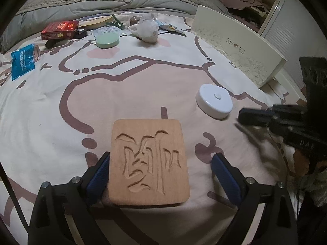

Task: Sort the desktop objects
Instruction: 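Open the right gripper around the white tape measure, then close the right gripper on the tape measure and lift it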

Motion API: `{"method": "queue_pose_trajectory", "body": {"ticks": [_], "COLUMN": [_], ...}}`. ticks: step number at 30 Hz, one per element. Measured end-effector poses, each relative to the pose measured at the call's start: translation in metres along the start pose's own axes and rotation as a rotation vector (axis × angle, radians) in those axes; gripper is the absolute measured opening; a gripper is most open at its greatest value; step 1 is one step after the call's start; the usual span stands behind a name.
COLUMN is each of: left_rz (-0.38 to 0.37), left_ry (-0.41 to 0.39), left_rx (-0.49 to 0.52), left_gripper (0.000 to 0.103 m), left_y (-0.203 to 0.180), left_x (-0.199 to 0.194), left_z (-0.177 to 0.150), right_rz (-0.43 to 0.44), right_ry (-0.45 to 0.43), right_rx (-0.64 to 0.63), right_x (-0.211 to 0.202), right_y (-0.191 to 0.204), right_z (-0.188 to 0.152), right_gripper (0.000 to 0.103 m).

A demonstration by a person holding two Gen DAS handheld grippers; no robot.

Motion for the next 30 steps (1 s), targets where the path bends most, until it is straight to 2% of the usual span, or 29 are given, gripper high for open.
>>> {"method": "queue_pose_trajectory", "body": {"ticks": [1,3,4,5,7,12,18,19,22,30], "left_rz": [0.002,0.006,0.005,0.002,-0.015,-0.047,-0.077,-0.079,-0.082,-0.08], "left_ry": [0.001,0.004,0.004,0.003,-0.003,-0.013,-0.023,-0.024,-0.025,-0.023], "left_rx": [0.006,0.014,0.014,0.011,-0.001,-0.022,-0.04,-0.042,-0.044,-0.043], "left_gripper": [0.1,0.1,0.1,0.1,0.1,0.1,0.1,0.1,0.1,0.1], "left_y": [-0.001,-0.002,-0.002,-0.002,-0.002,0.0,0.001,0.001,0.001,0.002], "left_x": [0.001,0.002,0.001,0.002,0.001,-0.002,-0.004,-0.004,-0.004,-0.004], "left_z": [0.0,-0.001,-0.001,-0.001,0.0,0.001,0.002,0.002,0.003,0.003], "right_rz": [-0.014,-0.053,-0.09,-0.124,-0.143,-0.102,-0.06,-0.056,-0.058,-0.049], "right_ry": [-0.006,-0.026,-0.035,-0.041,-0.04,-0.013,0.029,0.03,0.018,0.008], "right_rx": [-0.01,-0.038,-0.06,-0.08,-0.129,-0.226,-0.261,-0.258,-0.241,-0.208], "right_x": [-0.002,-0.005,-0.005,-0.005,-0.002,0.018,0.037,0.04,0.04,0.027], "right_y": [-0.003,-0.007,-0.009,-0.011,-0.011,0.0,0.014,0.014,0.011,0.007], "right_z": [0.002,0.007,0.009,0.012,0.016,0.023,0.022,0.021,0.023,0.014], "right_gripper": [0.01,0.043,0.074,0.083,0.082,0.082,0.082,0.079,0.061,0.061]}}
Point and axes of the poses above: each gripper's, at about its wrist camera, not at the fingertips, and x roughly the way its jaws point, y to its left, z to its top, the point moved 9 cm from there along x, roughly the way its jaws point, and after that the axes turned 7 degrees about -z, right-handed, at the moved point
